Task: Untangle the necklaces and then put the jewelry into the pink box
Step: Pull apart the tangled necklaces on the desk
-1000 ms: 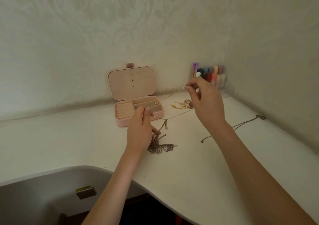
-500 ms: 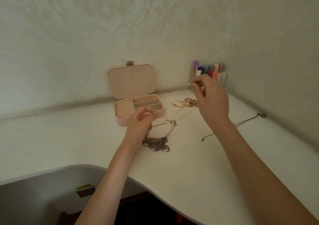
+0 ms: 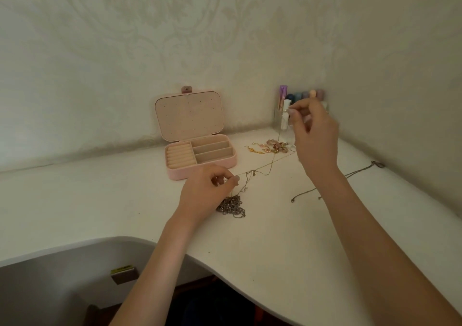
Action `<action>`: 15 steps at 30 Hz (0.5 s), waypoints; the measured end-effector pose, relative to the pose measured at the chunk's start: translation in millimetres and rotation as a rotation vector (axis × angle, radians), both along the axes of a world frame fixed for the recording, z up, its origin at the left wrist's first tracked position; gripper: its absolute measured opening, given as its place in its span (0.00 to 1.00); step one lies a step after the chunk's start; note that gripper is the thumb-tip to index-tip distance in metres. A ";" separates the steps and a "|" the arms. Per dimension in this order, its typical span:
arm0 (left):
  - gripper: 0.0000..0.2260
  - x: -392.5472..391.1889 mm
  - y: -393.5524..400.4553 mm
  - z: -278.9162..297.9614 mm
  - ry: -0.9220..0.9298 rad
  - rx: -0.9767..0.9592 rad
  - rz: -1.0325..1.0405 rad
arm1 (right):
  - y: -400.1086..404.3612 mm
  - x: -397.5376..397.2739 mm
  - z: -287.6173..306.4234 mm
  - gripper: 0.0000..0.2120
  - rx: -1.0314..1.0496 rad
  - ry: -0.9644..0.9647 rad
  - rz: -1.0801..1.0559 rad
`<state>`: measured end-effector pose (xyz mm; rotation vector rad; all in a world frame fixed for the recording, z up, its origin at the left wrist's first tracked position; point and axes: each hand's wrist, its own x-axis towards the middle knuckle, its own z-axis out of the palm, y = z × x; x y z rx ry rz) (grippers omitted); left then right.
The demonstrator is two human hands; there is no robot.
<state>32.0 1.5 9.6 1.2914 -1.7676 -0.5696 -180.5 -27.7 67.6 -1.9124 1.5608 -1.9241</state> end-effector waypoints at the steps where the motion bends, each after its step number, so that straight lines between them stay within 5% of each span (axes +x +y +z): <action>1: 0.06 -0.3 0.4 0.7 -0.003 -0.002 0.006 | 0.8 2.1 0.8 0.03 0.002 -0.027 0.025; 5: 0.11 -2.2 1.2 2.2 0.044 0.004 -0.009 | 3.7 7.1 3.0 0.05 0.027 -0.103 0.110; 11: 0.22 -6.5 3.8 23.3 0.713 0.311 -0.229 | 7.8 7.1 5.4 0.03 0.064 -0.248 0.185; 15: 0.17 -7.5 3.4 23.5 0.852 0.354 -0.246 | 13.0 12.2 10.1 0.04 0.146 -0.375 0.271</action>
